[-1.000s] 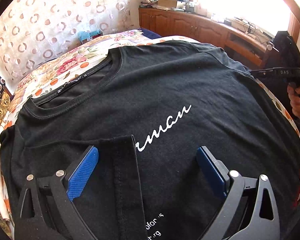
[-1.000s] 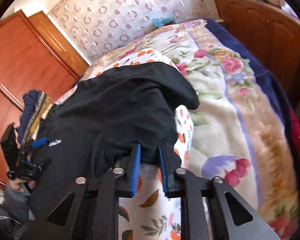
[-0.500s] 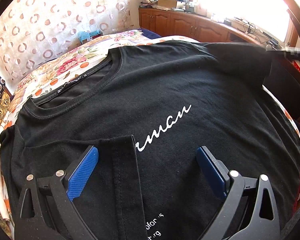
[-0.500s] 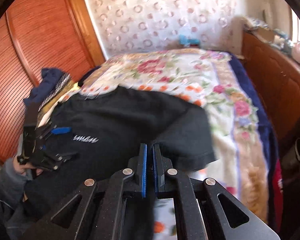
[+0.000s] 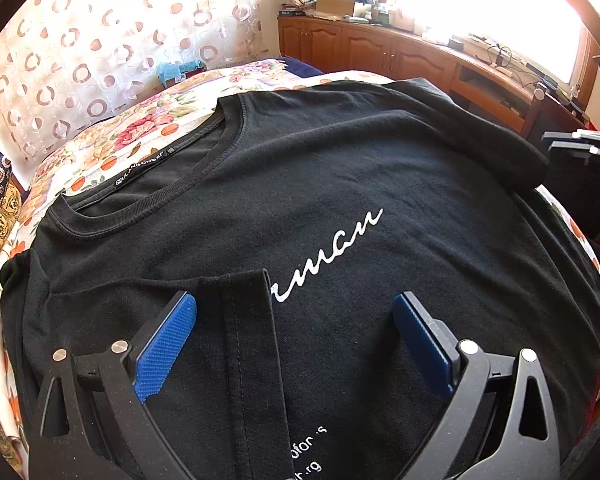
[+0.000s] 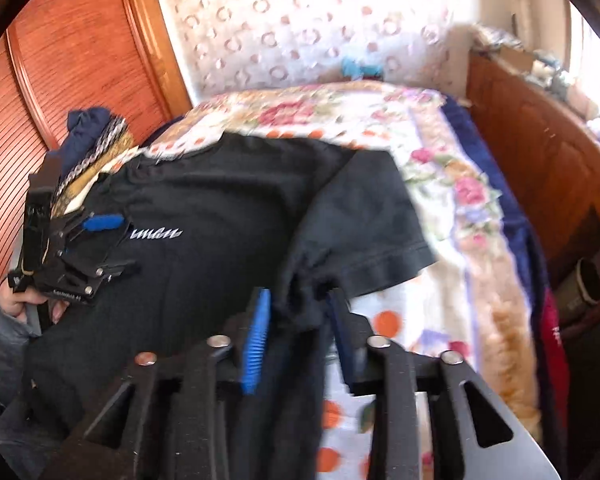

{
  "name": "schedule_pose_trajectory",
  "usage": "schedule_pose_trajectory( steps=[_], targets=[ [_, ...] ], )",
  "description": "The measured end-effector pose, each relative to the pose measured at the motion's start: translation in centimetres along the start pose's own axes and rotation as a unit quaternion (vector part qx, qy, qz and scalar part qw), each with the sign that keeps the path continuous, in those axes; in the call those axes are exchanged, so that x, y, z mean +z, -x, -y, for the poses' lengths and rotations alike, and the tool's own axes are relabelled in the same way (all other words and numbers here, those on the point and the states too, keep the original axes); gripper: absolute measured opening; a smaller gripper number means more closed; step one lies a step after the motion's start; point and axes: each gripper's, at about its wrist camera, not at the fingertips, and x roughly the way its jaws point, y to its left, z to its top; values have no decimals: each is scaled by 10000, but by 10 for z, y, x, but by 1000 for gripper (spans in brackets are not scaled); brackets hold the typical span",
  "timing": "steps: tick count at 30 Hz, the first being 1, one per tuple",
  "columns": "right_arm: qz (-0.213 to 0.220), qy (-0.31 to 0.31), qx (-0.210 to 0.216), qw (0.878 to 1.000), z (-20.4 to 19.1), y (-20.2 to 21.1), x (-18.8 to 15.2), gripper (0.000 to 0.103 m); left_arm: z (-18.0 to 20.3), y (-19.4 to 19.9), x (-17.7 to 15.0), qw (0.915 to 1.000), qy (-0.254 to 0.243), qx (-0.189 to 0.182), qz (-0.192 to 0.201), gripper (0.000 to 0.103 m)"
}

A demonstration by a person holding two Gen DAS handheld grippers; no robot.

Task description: Fold small clothes

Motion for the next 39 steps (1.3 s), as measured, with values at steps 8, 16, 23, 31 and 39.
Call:
schedule_pose_trajectory(
  steps=[8, 16, 23, 31, 39],
  targets=[
    [60, -712, -394, 9967, 69, -33, 1, 52, 3, 1, 5, 9999, 2, 62, -135, 99],
    [-135, -1705, 254, 9849, 108, -82, 5, 56, 20, 34, 37, 9987, -33, -234, 447, 99],
    [-255, -2072, 730, 9752, 131, -88, 6, 53, 30, 42, 52, 9973, -74, -360, 634, 99],
    [171, -1044, 130, 9943, 102, -48, 29, 5, 21, 46, 42, 9973, -1, -295, 667, 99],
    [681, -257, 628, 9954, 35, -17, 76, 5, -7, 55, 30, 9969, 297, -151, 715, 99]
  ],
)
